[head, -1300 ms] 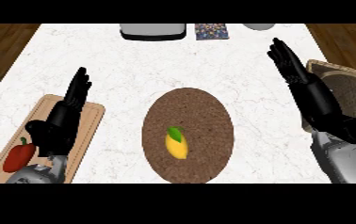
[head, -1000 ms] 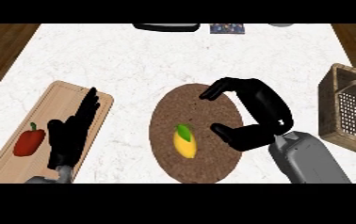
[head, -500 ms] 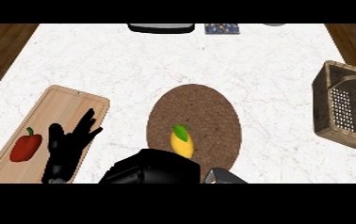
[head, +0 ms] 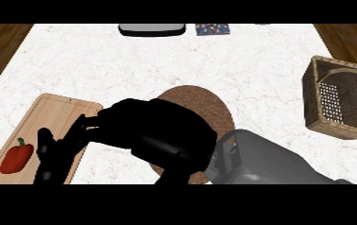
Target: Pick the lemon from the placemat and place it in the basket
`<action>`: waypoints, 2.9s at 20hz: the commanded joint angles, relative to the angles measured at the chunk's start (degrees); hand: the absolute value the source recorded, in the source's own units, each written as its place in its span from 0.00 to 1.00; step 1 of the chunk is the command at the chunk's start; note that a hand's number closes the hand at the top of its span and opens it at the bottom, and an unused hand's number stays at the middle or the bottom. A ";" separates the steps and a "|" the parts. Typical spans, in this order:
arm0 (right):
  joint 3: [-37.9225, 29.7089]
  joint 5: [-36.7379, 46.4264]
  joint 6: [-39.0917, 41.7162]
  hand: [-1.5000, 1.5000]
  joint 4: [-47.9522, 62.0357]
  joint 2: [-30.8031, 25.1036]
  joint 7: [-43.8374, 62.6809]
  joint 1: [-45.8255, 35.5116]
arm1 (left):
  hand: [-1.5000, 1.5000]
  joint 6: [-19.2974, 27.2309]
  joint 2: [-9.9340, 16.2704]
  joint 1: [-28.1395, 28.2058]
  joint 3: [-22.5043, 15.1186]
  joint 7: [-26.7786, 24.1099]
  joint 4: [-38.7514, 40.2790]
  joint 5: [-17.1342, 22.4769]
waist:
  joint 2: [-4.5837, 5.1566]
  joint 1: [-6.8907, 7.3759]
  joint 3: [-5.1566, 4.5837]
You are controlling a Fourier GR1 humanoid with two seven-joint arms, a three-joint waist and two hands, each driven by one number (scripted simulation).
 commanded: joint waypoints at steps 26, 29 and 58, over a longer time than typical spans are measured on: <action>-15.09 -16.06 41.63 0.00 0.16 -12.50 15.39 -14.50 | 0.50 -5.97 -0.30 2.33 2.55 -0.44 3.34 -1.53 | 1.12 1.18 -0.31; -9.99 -10.65 37.96 0.00 -3.50 -7.80 17.25 -9.44 | 0.50 -3.72 -2.71 1.18 1.97 0.95 2.68 -2.44 | 1.10 1.05 -0.30; -0.48 25.64 23.72 0.00 15.49 -0.48 -10.38 4.46 | 0.50 -7.37 -4.24 1.19 6.81 2.34 3.75 -5.92 | 1.18 1.27 -0.30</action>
